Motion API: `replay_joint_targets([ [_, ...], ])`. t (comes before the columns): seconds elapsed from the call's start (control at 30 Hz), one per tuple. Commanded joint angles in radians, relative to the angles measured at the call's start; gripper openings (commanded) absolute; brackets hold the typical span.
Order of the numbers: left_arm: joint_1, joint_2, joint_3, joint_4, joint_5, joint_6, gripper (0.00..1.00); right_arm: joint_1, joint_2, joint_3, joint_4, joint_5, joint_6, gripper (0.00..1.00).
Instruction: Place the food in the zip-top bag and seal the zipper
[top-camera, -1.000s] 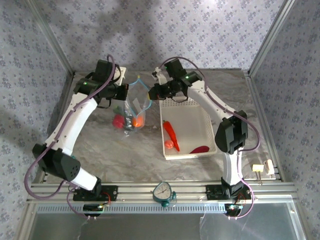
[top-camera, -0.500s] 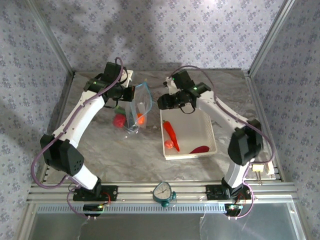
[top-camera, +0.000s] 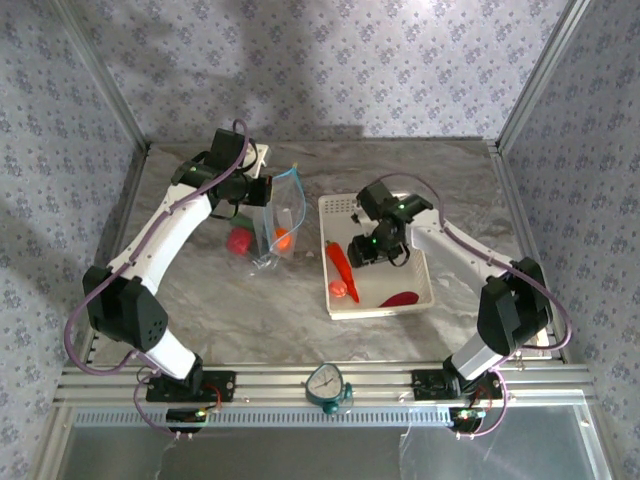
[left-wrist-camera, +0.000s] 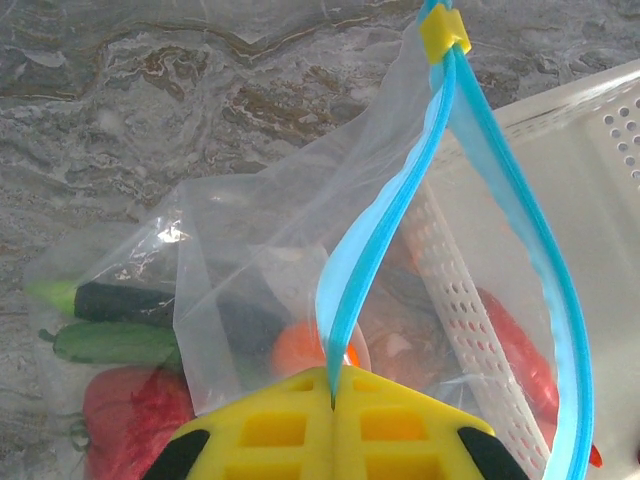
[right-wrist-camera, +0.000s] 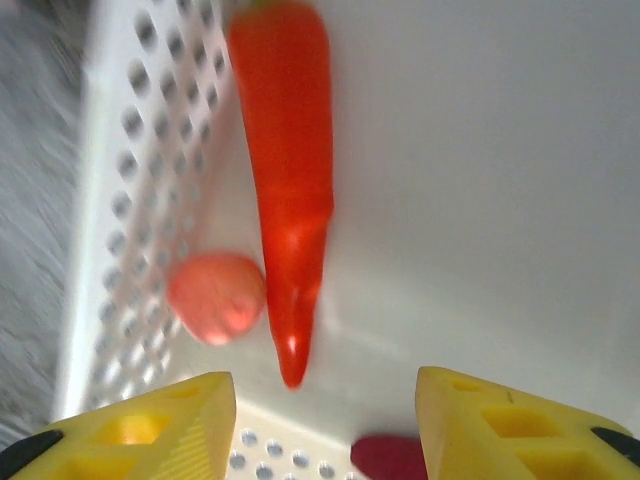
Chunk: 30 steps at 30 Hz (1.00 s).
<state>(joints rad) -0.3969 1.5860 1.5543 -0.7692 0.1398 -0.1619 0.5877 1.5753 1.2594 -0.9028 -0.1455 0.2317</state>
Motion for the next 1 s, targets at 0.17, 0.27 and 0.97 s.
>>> replay_joint_targets([
  [0.17,-0.002,-0.026,-0.009,0.030,0.039,-0.009,0.10,0.061,-0.015,-0.058,0.036,-0.072,0.076,0.53],
  [0.27,-0.002,-0.027,-0.005,0.024,0.037,-0.006,0.10,0.068,0.006,-0.058,0.067,-0.008,0.126,0.50],
  [0.97,0.000,-0.021,0.015,0.012,0.042,0.002,0.11,0.081,0.223,-0.021,0.297,0.082,0.165,0.56],
])
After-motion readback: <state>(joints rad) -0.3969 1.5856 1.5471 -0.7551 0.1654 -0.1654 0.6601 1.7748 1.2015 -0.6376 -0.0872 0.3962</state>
